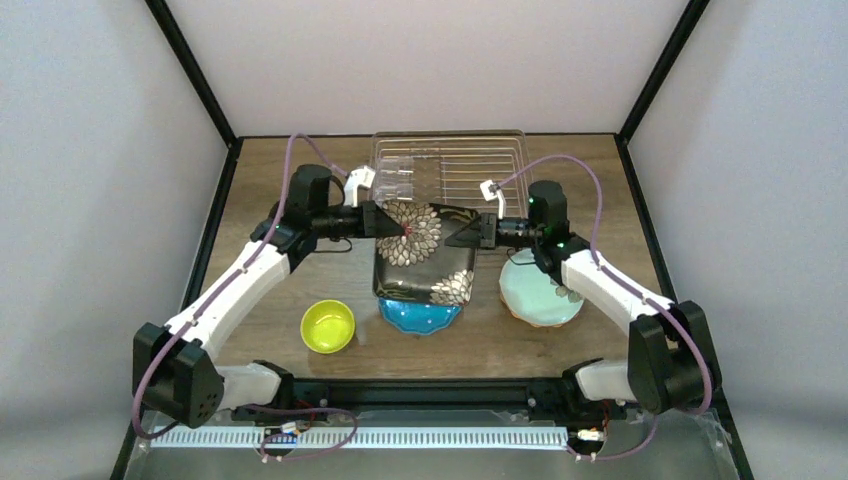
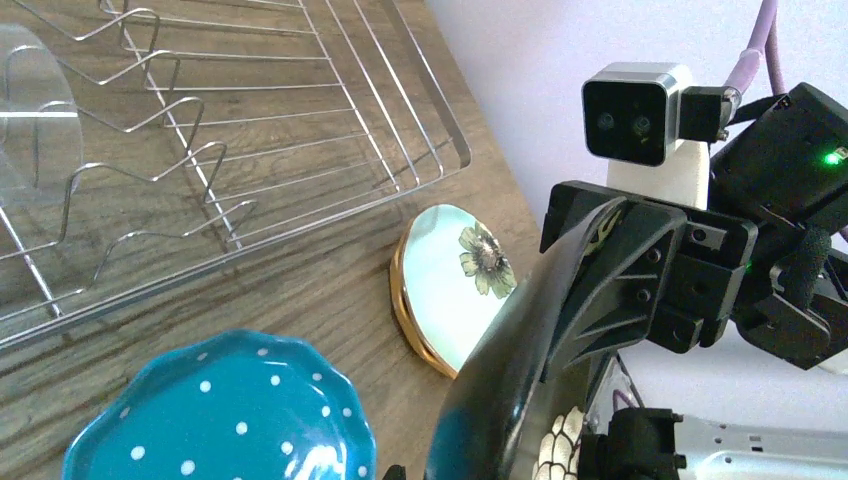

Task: Load the mixed dishes into the dish rack
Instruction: Pass from the left arm to the right

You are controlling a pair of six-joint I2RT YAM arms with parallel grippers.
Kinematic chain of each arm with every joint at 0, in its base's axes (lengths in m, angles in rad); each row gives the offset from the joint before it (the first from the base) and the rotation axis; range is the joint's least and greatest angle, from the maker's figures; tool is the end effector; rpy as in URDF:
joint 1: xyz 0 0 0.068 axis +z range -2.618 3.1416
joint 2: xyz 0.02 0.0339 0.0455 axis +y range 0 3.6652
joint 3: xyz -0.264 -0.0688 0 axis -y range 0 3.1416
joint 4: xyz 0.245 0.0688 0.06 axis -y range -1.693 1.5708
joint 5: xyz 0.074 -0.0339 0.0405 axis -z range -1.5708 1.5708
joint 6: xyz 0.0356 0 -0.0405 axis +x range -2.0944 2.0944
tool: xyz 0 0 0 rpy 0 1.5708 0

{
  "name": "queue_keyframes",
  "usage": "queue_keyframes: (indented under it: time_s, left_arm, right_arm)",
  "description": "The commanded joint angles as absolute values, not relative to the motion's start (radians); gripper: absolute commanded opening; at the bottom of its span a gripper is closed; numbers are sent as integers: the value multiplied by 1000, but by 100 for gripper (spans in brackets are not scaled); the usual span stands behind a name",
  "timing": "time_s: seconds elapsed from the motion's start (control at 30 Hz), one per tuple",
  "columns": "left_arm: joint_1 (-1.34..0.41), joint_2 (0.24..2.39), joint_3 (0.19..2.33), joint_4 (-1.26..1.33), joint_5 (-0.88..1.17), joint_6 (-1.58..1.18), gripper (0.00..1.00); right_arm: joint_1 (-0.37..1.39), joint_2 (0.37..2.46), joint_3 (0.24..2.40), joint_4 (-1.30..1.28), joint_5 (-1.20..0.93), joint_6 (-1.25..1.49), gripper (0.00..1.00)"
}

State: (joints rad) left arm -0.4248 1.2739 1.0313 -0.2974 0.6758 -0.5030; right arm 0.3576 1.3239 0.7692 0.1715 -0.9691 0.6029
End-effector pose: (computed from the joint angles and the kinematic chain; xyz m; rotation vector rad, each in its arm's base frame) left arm 0.2480 -0.1366 0.3130 0.3505 2.2089 -1.2452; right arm 0.2545 0.1264 0.2563 -0.4574 2.0573 1.5465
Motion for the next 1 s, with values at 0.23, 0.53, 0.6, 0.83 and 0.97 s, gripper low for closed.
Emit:
queue_keyframes:
  time_s: [0.23, 0.53, 0.6, 0.83, 0.97]
  left_arm:
    - [-447, 1329, 1155, -120, 628, -643, 40]
    - [-414, 1340, 1155, -113, 597, -684, 85]
    - [-406, 1341, 1158, -109, 596, -691, 89]
    - [-372, 1339, 1157, -86, 591, -725, 91]
    - [-350, 1344, 1178, -36, 593, -778, 97]
  right_arm:
    - [407, 1340, 797, 220, -904, 553, 1]
    - [401, 1327, 823, 223, -888, 537, 1]
    - [398, 1325, 827, 224, -881, 537, 1]
    - [383, 1319, 874, 174, -843, 507, 1]
    - [372, 1333, 914, 150, -831, 492, 1]
